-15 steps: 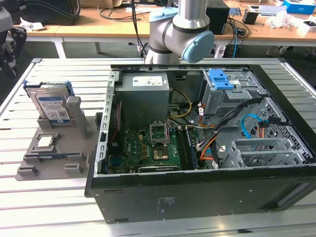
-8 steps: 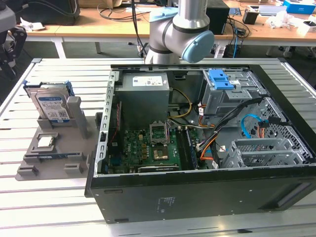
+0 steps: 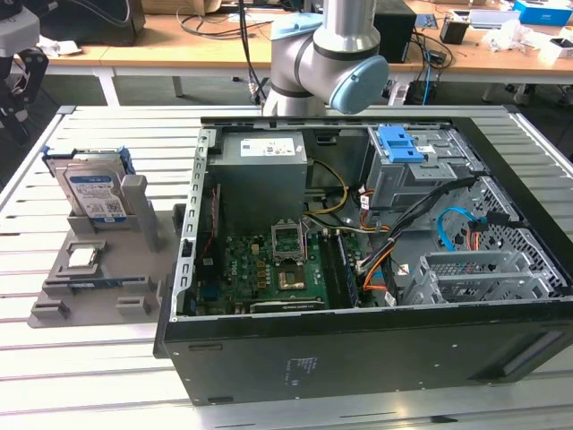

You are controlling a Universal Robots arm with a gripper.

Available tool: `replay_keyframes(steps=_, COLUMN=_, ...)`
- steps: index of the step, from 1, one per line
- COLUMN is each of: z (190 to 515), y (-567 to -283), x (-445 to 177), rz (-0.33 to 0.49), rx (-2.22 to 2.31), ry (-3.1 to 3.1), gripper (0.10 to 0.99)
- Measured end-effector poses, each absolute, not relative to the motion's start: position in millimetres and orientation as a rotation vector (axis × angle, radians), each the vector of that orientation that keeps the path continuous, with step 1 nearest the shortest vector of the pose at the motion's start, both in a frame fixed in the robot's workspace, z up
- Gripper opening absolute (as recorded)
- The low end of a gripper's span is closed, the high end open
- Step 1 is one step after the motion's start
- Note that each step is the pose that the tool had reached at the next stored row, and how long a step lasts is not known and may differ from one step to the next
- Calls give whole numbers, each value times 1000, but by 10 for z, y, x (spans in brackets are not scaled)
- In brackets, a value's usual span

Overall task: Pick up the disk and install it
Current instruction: 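Pick up the disk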

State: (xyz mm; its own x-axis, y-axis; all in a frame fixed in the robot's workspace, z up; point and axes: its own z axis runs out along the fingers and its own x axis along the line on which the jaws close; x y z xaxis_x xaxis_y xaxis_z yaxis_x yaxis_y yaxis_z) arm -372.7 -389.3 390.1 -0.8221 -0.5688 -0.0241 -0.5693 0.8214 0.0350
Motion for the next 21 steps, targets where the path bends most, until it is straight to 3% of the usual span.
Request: replay_keyframes(steps=21, z=3901, y=-3893, x=-3727, rz=65, rx=-1259, ry=2869, gripper=106)
